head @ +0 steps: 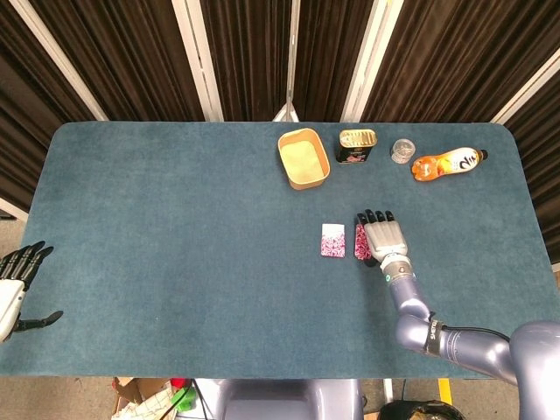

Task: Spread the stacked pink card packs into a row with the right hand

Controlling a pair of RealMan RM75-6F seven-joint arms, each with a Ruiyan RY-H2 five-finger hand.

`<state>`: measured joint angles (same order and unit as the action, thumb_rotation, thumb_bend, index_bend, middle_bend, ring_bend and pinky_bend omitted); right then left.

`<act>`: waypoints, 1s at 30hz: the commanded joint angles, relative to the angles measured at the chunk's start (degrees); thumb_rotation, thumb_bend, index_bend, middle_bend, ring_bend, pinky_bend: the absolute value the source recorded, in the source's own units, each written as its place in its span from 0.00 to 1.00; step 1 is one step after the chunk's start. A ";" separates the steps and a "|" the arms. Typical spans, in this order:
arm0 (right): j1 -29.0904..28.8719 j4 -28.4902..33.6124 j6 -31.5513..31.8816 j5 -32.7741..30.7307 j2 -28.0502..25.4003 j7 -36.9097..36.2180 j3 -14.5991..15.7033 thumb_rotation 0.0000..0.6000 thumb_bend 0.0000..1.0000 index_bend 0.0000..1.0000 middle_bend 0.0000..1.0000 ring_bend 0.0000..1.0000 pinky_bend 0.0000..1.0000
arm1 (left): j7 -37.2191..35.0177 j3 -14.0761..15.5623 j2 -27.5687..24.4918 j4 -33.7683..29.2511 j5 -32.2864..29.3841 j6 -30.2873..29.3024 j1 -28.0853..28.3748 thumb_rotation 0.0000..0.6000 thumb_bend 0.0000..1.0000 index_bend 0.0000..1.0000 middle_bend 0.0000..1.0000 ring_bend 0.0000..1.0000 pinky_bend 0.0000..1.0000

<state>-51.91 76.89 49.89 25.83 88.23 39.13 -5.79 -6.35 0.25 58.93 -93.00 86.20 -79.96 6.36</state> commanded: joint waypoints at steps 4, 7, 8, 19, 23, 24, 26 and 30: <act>-0.03 -0.58 0.15 -0.21 0.42 0.02 -0.08 1.00 0.25 0.08 0.08 0.01 0.00 | -0.02 0.01 -0.03 -0.02 -0.05 0.08 0.01 1.00 0.00 0.00 0.00 0.00 0.00; 0.26 -1.01 0.95 0.63 0.89 -0.72 -0.44 1.00 0.25 0.24 0.26 0.08 0.00 | -0.07 0.01 -0.05 -0.02 -0.10 0.14 0.02 1.00 0.00 0.00 0.00 0.00 0.00; 0.46 -1.18 1.25 1.20 1.10 -1.20 -0.58 1.00 0.25 0.28 0.29 0.10 0.00 | -0.07 0.00 -0.05 -0.02 -0.11 0.16 0.04 1.00 0.00 0.00 0.00 0.00 0.00; 1.64 -1.76 2.28 4.46 1.72 -3.11 -1.15 1.00 0.25 0.42 0.40 0.19 0.00 | 0.01 -0.01 -0.02 -0.07 -0.13 0.08 -0.01 1.00 0.00 0.00 0.00 0.00 0.00; 1.90 -0.68 2.92 5.29 1.06 -3.31 -1.52 1.00 0.25 0.42 0.40 0.19 0.00 | 0.00 -0.02 -0.02 -0.11 -0.16 0.04 -0.03 1.00 0.00 0.00 0.00 0.00 0.00; 1.94 -0.12 3.22 5.55 0.66 -3.26 -1.65 1.00 0.25 0.42 0.40 0.19 0.00 | -0.02 -0.02 -0.02 -0.10 -0.15 0.01 -0.04 1.00 0.00 0.00 0.00 0.00 0.00; 2.08 0.99 3.77 5.91 -0.18 -3.11 -1.79 1.00 0.25 0.42 0.40 0.19 0.00 | -0.09 -0.01 -0.04 -0.10 -0.12 -0.02 -0.06 1.00 0.00 0.00 0.00 0.00 0.00; 2.90 3.71 5.19 6.68 -2.70 -2.86 -1.61 1.00 0.25 0.42 0.40 0.19 0.00 | -0.36 -0.06 -0.11 -0.10 -0.22 -0.09 -0.12 1.00 0.00 0.00 0.00 0.00 0.00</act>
<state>-49.43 79.72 54.49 32.13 86.40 36.16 -7.47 -6.71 0.20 58.83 -93.10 85.99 -80.05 6.24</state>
